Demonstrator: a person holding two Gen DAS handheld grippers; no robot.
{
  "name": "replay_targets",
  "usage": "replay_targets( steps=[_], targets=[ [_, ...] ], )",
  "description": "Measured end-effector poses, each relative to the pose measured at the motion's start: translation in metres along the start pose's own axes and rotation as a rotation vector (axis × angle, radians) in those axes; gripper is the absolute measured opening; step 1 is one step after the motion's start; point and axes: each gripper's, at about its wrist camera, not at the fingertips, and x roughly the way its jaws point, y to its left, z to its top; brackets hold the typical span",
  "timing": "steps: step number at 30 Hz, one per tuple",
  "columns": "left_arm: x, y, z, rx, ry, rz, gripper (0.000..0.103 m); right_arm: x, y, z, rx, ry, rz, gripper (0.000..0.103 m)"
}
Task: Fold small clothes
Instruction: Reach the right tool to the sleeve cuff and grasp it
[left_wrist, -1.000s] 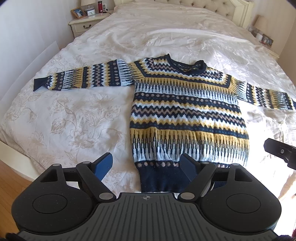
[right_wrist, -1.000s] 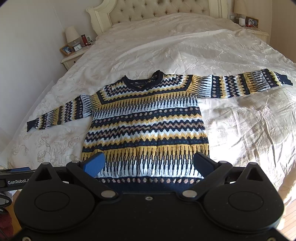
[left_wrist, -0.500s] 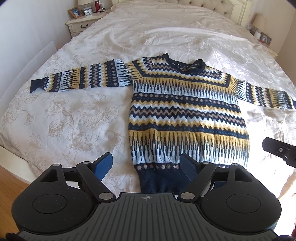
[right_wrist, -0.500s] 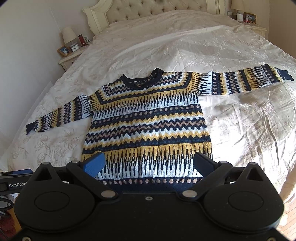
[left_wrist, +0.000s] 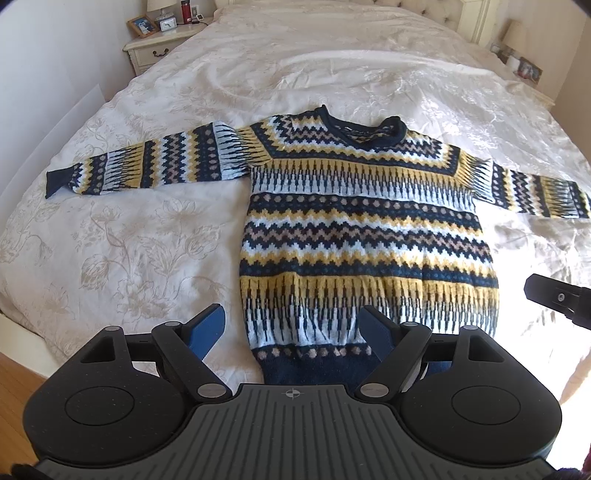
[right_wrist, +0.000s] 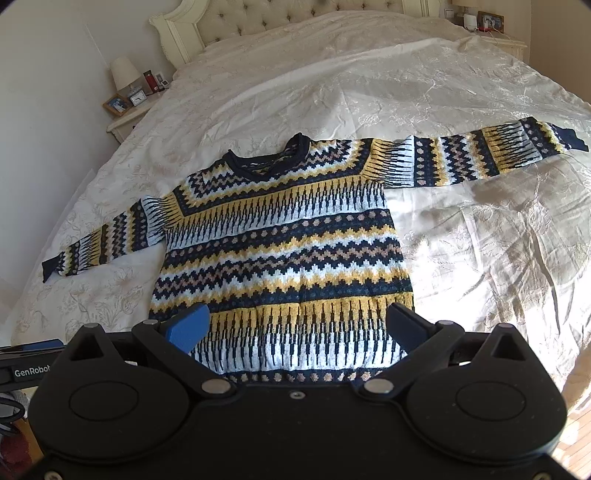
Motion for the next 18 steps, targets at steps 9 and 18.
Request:
replay_targets(
  steps=[9,18],
  targets=[
    [0.03,-0.03,0.04,-0.013,0.013,0.006,0.077,0.034,-0.048,0.046,0.031,0.018,-0.013,0.102],
    [0.053,-0.069,0.085,-0.036,0.003,-0.008,0.074,0.053,-0.142,0.117,0.068,-0.018,-0.133,0.102]
  ],
)
